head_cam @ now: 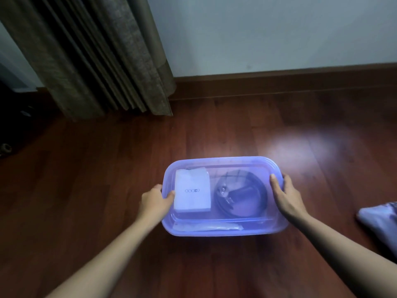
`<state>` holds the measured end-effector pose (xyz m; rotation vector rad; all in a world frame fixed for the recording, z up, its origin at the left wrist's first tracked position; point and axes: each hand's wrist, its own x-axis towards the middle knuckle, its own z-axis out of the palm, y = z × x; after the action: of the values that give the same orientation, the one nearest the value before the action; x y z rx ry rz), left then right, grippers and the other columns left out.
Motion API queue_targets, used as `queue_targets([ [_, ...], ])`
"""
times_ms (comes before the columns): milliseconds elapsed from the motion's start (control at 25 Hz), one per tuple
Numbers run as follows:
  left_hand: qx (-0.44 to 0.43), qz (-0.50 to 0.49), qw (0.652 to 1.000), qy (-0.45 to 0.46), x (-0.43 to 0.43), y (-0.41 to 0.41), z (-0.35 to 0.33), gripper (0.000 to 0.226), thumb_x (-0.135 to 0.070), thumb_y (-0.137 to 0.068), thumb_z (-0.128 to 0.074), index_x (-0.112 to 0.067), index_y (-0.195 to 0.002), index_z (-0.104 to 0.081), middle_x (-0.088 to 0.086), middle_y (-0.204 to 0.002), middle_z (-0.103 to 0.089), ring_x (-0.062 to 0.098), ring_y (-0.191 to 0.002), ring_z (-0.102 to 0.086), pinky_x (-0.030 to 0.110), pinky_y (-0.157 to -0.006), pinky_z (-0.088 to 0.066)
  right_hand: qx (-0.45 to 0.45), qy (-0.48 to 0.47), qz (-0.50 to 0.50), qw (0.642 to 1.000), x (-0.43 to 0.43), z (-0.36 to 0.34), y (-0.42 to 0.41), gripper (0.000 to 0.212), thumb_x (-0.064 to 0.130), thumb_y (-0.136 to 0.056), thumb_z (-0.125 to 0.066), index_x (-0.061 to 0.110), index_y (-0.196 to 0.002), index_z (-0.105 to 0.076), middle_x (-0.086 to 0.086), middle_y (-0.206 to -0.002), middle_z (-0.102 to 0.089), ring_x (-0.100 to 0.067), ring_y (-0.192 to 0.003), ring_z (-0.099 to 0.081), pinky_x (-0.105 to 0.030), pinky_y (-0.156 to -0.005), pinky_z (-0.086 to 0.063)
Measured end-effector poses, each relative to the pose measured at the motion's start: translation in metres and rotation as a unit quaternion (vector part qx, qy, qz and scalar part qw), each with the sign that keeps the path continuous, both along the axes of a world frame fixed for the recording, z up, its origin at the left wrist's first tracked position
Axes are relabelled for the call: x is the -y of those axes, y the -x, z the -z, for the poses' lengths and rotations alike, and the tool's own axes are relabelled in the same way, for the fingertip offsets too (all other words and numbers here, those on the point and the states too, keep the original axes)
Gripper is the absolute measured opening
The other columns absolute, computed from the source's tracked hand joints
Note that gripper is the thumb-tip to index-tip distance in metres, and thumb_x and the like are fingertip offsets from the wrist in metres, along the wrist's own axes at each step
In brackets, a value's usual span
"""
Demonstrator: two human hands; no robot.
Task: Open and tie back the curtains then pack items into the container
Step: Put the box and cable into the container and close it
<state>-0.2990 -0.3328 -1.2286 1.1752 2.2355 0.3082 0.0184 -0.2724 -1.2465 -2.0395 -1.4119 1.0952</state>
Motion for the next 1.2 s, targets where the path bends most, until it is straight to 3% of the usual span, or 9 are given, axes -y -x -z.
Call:
queue_targets([
  [120, 0.202, -0.098, 0.974, 0.013, -0.016, 0.010, 0.014, 0.055, -0.051, -0.083, -0.057, -0.016, -0.124, -0.056, 0.004, -0.119, -0.064, 0.025, -0.106, -0.062, 0.033, -0.090, -0.048, -0.018, 0.046, 0.046, 0.998, -0.004, 0.002, 0.000, 0.055, 0.056, -0.093, -0.036, 0.018, -0.131, -0.047, -0.017, -0.131, -0.055, -0.036, -0.120, -0.050, -0.037, -0.094, -0.037],
  [200, 0.284, -0.162, 0.945, -0.011, -0.024, 0.014, 0.025, 0.061, -0.065, -0.076, -0.055, -0.011, -0.103, -0.066, 0.006, -0.103, -0.071, 0.025, -0.093, -0.067, 0.041, -0.087, -0.053, -0.022, 0.090, 0.061, 0.994, -0.006, 0.004, -0.001, 0.063, 0.068, -0.087, -0.035, 0.016, -0.117, -0.057, -0.016, -0.123, -0.058, -0.035, -0.112, -0.052, -0.038, -0.089, -0.038],
  [320, 0.232, -0.135, 0.962, -0.044, -0.029, 0.015, 0.034, 0.060, -0.069, -0.077, -0.051, -0.010, -0.073, -0.059, 0.008, -0.069, -0.059, 0.020, -0.064, -0.054, 0.033, -0.062, -0.041, -0.002, 0.108, 0.056, 0.993, -0.003, 0.004, -0.001, 0.060, 0.070, -0.086, -0.033, 0.018, -0.094, -0.060, -0.011, -0.101, -0.059, -0.032, -0.099, -0.054, -0.039, -0.087, -0.042],
  [520, 0.093, -0.101, 0.988, -0.075, -0.029, 0.009, 0.033, 0.054, -0.054, -0.091, -0.046, -0.013, -0.056, -0.043, 0.006, -0.056, -0.046, 0.024, -0.057, -0.040, 0.033, -0.054, -0.031, 0.062, 0.098, 0.054, 0.992, -0.004, 0.005, 0.001, 0.057, 0.068, -0.088, -0.031, 0.019, -0.091, -0.060, -0.009, -0.093, -0.057, -0.035, -0.097, -0.055, -0.041, -0.089, -0.043],
  [640, 0.059, -0.101, 0.990, -0.077, -0.028, 0.003, 0.029, 0.056, -0.054, -0.092, -0.042, -0.012, -0.055, -0.039, 0.004, -0.053, -0.044, 0.022, -0.054, -0.040, 0.030, -0.052, -0.031, 0.081, 0.080, 0.054, 0.992, -0.003, 0.000, 0.004, 0.057, 0.064, -0.091, -0.030, 0.016, -0.089, -0.061, -0.017, -0.097, -0.063, -0.038, -0.100, -0.055, -0.039, -0.082, -0.038],
  [800, 0.070, -0.137, 0.985, -0.081, -0.020, 0.000, 0.029, 0.064, -0.063, -0.086, -0.045, -0.003, -0.067, -0.055, 0.010, -0.062, -0.059, 0.025, -0.063, -0.054, 0.031, -0.053, -0.036, 0.091, 0.064, 0.033, 0.993, -0.002, -0.010, 0.007, 0.056, 0.061, -0.093, -0.028, 0.014, -0.087, -0.058, -0.023, -0.107, -0.064, -0.041, -0.104, -0.055, -0.037, -0.078, -0.034],
  [960, 0.078, -0.130, 0.985, -0.079, -0.005, 0.014, 0.013, 0.054, -0.059, -0.080, -0.060, -0.011, -0.061, -0.045, 0.001, -0.058, -0.050, 0.019, -0.059, -0.048, 0.030, -0.048, -0.031, 0.098, 0.041, -0.002, 0.994, -0.019, -0.033, 0.029, 0.059, 0.064, -0.090, -0.032, 0.010, -0.084, -0.055, -0.028, -0.107, -0.062, -0.044, -0.105, -0.055, -0.040, -0.086, -0.040],
  [1120, 0.055, -0.183, 0.976, -0.101, 0.010, 0.086, -0.022, 0.051, -0.059, -0.081, -0.059, -0.011, -0.064, -0.051, 0.002, -0.061, -0.053, 0.017, -0.057, -0.049, 0.030, -0.048, -0.031, 0.073, 0.016, -0.091, 0.993, -0.040, -0.053, 0.105, 0.070, 0.074, -0.082, -0.036, 0.011, -0.095, -0.062, -0.025, -0.107, -0.064, -0.041, -0.103, -0.057, -0.042, -0.088, -0.043],
  [1200, 0.060, -0.215, 0.969, -0.108, 0.013, 0.141, -0.043, 0.049, -0.059, -0.079, -0.062, -0.014, -0.062, -0.053, 0.003, -0.062, -0.054, 0.020, -0.058, -0.049, 0.031, -0.051, -0.030, 0.069, 0.004, -0.113, 0.991, -0.039, -0.062, 0.156, 0.070, 0.068, -0.086, -0.035, 0.007, -0.106, -0.062, -0.026, -0.114, -0.062, -0.041, -0.108, -0.056, -0.040, -0.090, -0.043],
])
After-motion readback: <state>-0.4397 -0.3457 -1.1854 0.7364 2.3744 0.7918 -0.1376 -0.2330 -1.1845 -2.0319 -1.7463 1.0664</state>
